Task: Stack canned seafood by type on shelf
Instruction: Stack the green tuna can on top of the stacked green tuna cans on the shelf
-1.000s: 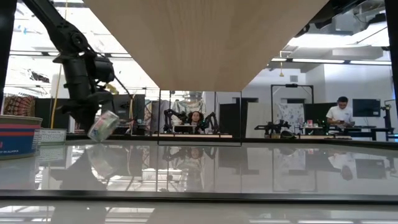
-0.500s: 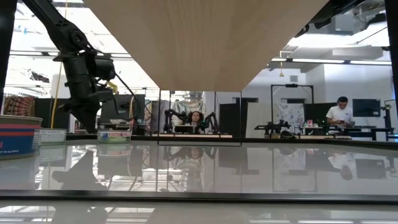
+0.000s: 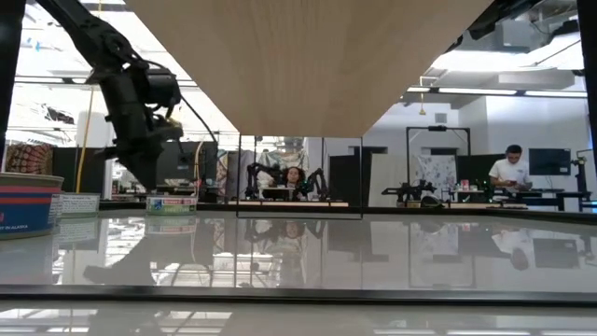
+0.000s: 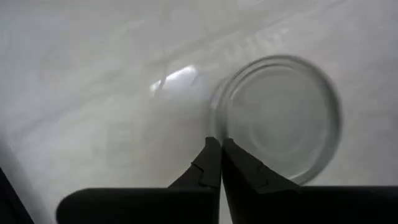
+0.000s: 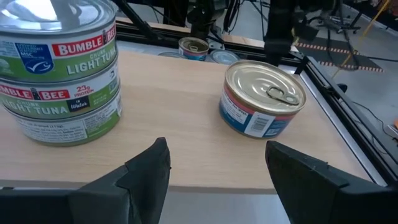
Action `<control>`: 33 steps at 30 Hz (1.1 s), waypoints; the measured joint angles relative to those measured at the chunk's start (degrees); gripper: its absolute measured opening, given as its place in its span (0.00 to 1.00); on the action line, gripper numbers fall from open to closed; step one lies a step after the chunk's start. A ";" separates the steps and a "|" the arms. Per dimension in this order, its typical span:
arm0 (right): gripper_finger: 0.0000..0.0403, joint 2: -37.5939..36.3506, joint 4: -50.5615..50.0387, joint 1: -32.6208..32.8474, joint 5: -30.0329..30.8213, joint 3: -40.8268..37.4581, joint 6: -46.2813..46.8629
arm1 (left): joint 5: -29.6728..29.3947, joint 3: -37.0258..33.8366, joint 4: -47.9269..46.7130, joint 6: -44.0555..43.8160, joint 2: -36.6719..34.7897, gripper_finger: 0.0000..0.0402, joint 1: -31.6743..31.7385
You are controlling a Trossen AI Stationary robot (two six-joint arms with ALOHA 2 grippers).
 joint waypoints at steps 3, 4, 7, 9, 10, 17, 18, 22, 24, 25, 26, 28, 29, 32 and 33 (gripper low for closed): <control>0.72 0.00 0.00 0.46 0.02 0.00 0.22 | -0.58 -0.50 0.84 -1.41 1.22 0.11 -0.04; 0.72 0.00 -0.05 0.62 0.02 0.00 0.22 | -0.71 -0.50 1.14 -1.64 1.39 0.15 -0.04; 0.72 0.00 0.00 1.07 0.02 0.00 0.17 | -0.33 -0.51 1.73 -1.81 1.44 0.26 -0.01; 0.72 0.00 0.00 1.26 0.02 0.00 0.17 | 0.69 -0.55 2.43 -1.85 1.48 0.31 -0.04; 0.72 0.00 0.00 1.24 0.02 0.00 0.20 | 0.78 -0.57 2.60 -2.02 1.48 0.33 -0.06; 0.72 0.00 0.12 1.22 0.02 0.00 0.21 | 1.87 -0.57 4.32 -2.28 0.75 0.31 0.09; 0.72 0.00 0.22 1.22 0.02 0.00 0.19 | 2.04 -0.58 4.02 -2.27 0.78 0.30 0.07; 0.72 0.00 0.43 1.22 0.02 0.02 0.17 | 2.07 -0.59 4.02 -2.27 2.25 0.25 -0.45; 0.72 0.00 0.43 1.22 0.02 0.02 0.17 | 2.01 -0.59 4.37 -2.25 3.33 0.22 -0.73; 0.72 0.00 0.43 1.22 0.02 0.02 0.17 | 1.88 -0.57 4.56 -2.25 3.79 0.20 -0.78; 0.72 0.00 0.43 1.22 0.02 0.02 0.17 | 1.92 -0.51 4.63 -2.25 4.19 0.18 -0.78; 0.72 0.00 0.43 1.22 0.02 0.02 0.20 | 1.88 -0.39 4.72 -1.85 4.73 0.13 -0.78; 0.72 0.00 0.41 1.22 0.02 0.02 0.20 | 1.47 -0.37 4.79 -1.55 4.86 0.10 -0.78; 0.72 0.00 0.32 1.22 0.02 0.02 0.22 | 0.69 -0.38 4.76 -0.24 4.55 0.02 -0.35; 0.72 0.00 0.28 1.24 0.02 0.02 0.23 | 0.69 -0.39 4.73 0.13 4.44 0.01 -0.14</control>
